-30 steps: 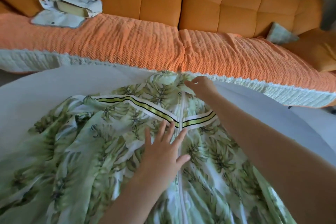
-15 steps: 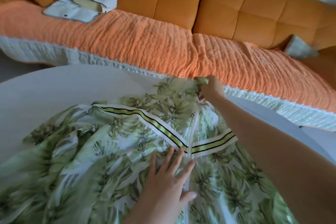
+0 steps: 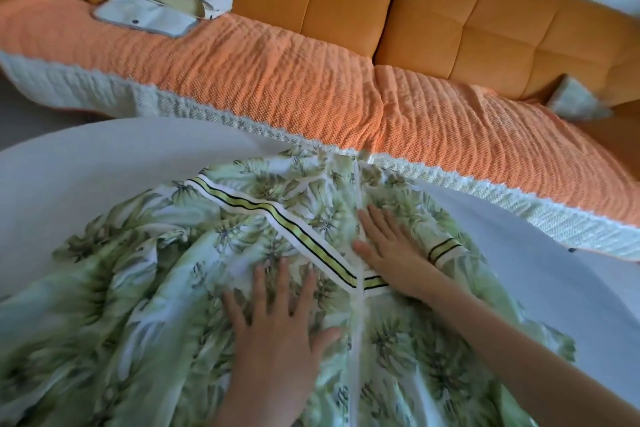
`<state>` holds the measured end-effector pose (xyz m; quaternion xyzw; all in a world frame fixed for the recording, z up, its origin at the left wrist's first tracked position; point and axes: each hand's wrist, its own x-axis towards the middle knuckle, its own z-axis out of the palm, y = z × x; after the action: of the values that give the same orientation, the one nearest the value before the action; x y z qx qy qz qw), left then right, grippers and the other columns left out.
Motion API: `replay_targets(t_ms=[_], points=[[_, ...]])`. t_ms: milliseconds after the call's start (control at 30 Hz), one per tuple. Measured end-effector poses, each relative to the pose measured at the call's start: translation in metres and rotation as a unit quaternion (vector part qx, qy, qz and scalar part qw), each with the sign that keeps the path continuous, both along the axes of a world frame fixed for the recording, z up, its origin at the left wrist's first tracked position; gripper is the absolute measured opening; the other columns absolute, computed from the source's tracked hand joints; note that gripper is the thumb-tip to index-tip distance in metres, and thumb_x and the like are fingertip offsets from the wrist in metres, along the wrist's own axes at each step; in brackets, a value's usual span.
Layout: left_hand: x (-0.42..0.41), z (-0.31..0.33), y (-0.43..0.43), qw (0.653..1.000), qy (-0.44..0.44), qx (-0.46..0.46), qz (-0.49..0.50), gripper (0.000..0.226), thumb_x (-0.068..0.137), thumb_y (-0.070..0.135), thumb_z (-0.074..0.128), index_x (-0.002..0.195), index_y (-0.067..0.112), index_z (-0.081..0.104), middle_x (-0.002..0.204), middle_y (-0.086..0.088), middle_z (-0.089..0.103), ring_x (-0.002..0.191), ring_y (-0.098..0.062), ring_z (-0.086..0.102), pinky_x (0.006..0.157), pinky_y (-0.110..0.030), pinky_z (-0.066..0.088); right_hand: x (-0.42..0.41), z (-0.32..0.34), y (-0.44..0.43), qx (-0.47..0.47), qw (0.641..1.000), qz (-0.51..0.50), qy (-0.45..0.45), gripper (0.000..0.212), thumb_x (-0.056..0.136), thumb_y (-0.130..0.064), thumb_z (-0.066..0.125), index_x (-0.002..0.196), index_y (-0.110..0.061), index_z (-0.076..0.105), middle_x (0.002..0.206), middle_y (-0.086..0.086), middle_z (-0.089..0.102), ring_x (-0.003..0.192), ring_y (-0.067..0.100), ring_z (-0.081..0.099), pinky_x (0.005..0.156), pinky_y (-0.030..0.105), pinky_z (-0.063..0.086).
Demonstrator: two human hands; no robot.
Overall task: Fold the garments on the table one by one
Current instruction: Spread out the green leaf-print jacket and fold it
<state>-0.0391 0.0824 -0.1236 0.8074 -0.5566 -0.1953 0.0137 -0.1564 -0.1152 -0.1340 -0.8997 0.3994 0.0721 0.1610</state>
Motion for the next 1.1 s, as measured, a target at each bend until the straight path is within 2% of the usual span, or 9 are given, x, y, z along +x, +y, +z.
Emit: replay_targets(t_ms=[200, 367, 500, 633, 733, 833, 967, 1033, 1100], points=[[0.010, -0.001, 0.004, 0.999, -0.003, 0.045, 0.014, 0.083, 0.055, 0.074, -0.026, 0.130, 0.041, -0.041, 0.136, 0.005, -0.051, 0.127, -0.030, -0.041, 0.106, -0.065, -0.012, -0.003, -0.002, -0.007, -0.022, 0.999, -0.034, 0.022, 0.067, 0.092, -0.062, 0.008, 0.148, -0.033, -0.014, 0.155, -0.009, -0.022, 0.142, 0.015, -0.022, 0.115, 0.037, -0.013], [0.003, 0.002, -0.002, 1.000, 0.000, -0.023, 0.008, 0.079, 0.064, 0.073, -0.024, 0.135, 0.037, -0.028, 0.145, -0.002, -0.035, 0.137, -0.030, -0.029, 0.109, -0.058, -0.010, -0.031, 0.036, 0.009, 0.082, 0.967, -0.095, -0.220, 0.052, 0.098, -0.047, 0.035, 0.147, -0.031, 0.027, 0.156, -0.016, 0.006, 0.140, 0.004, 0.014, 0.111, 0.028, 0.016], [-0.029, 0.010, -0.008, 0.985, 0.034, -0.093, -0.141, 0.064, 0.093, 0.058, -0.007, 0.142, 0.037, 0.028, 0.151, 0.005, 0.029, 0.141, -0.022, 0.016, 0.108, -0.052, 0.017, -0.097, 0.062, 0.011, 0.052, 0.914, -0.240, -0.324, 0.026, 0.097, -0.023, 0.048, 0.121, -0.029, 0.057, 0.130, -0.007, 0.051, 0.113, 0.010, 0.051, 0.091, 0.024, 0.040], [-0.072, 0.002, -0.014, 0.952, 0.119, -0.181, -0.216, 0.073, 0.077, 0.067, -0.010, 0.144, 0.045, 0.009, 0.150, 0.019, -0.008, 0.141, -0.007, -0.018, 0.115, -0.038, -0.012, -0.148, 0.056, 0.024, 0.068, 0.897, -0.299, -0.319, 0.026, 0.096, -0.013, 0.049, 0.120, -0.015, 0.061, 0.105, 0.002, 0.060, 0.085, 0.014, 0.056, 0.059, 0.009, 0.043], [-0.090, 0.000, -0.020, 0.943, 0.108, -0.207, -0.235, 0.071, 0.081, 0.064, -0.003, 0.145, 0.041, 0.016, 0.151, 0.016, 0.002, 0.141, -0.007, -0.010, 0.111, -0.033, -0.013, -0.187, 0.045, 0.029, 0.096, 0.847, -0.386, -0.351, 0.024, 0.098, -0.008, 0.045, 0.118, -0.006, 0.059, 0.105, 0.009, 0.058, 0.080, 0.014, 0.054, 0.064, 0.012, 0.044], [-0.101, -0.010, -0.019, 0.939, 0.093, -0.196, -0.265, 0.061, 0.090, 0.059, 0.004, 0.144, 0.039, 0.025, 0.151, 0.014, 0.014, 0.144, -0.010, 0.007, 0.117, -0.040, -0.004, -0.227, 0.041, 0.038, 0.145, 0.805, -0.472, -0.328, 0.026, 0.095, -0.004, 0.050, 0.118, 0.006, 0.055, 0.089, 0.013, 0.060, 0.060, 0.008, 0.055, 0.050, 0.015, 0.048], [-0.112, -0.026, -0.015, 0.940, -0.004, -0.133, -0.315, 0.052, 0.099, 0.053, 0.009, 0.135, 0.037, 0.043, 0.141, 0.008, 0.044, 0.132, -0.018, 0.039, 0.108, -0.045, 0.010, -0.249, 0.052, 0.055, 0.185, 0.877, -0.414, -0.160, 0.013, 0.087, -0.023, 0.065, 0.087, -0.010, 0.062, 0.065, 0.003, 0.059, 0.051, 0.013, 0.054, 0.047, 0.018, 0.049], [-0.115, -0.031, -0.016, 0.939, -0.025, -0.120, -0.322, 0.051, 0.099, 0.054, 0.010, 0.135, 0.038, 0.041, 0.140, 0.008, 0.047, 0.131, -0.018, 0.041, 0.107, -0.044, 0.009, -0.250, 0.052, 0.063, 0.168, 0.922, -0.347, -0.047, 0.024, 0.084, -0.026, 0.069, 0.067, -0.013, 0.058, 0.056, -0.001, 0.055, 0.051, 0.013, 0.053, 0.056, 0.024, 0.050], [-0.115, -0.035, -0.017, 0.937, -0.034, -0.121, -0.325, 0.051, 0.099, 0.054, 0.010, 0.138, 0.039, 0.037, 0.142, 0.007, 0.044, 0.136, -0.015, 0.034, 0.107, -0.043, 0.007, -0.253, 0.050, 0.070, 0.171, 0.932, -0.318, -0.028, 0.021, 0.081, -0.016, 0.069, 0.067, -0.002, 0.062, 0.055, 0.002, 0.051, 0.052, 0.013, 0.050, 0.063, 0.030, 0.049]])
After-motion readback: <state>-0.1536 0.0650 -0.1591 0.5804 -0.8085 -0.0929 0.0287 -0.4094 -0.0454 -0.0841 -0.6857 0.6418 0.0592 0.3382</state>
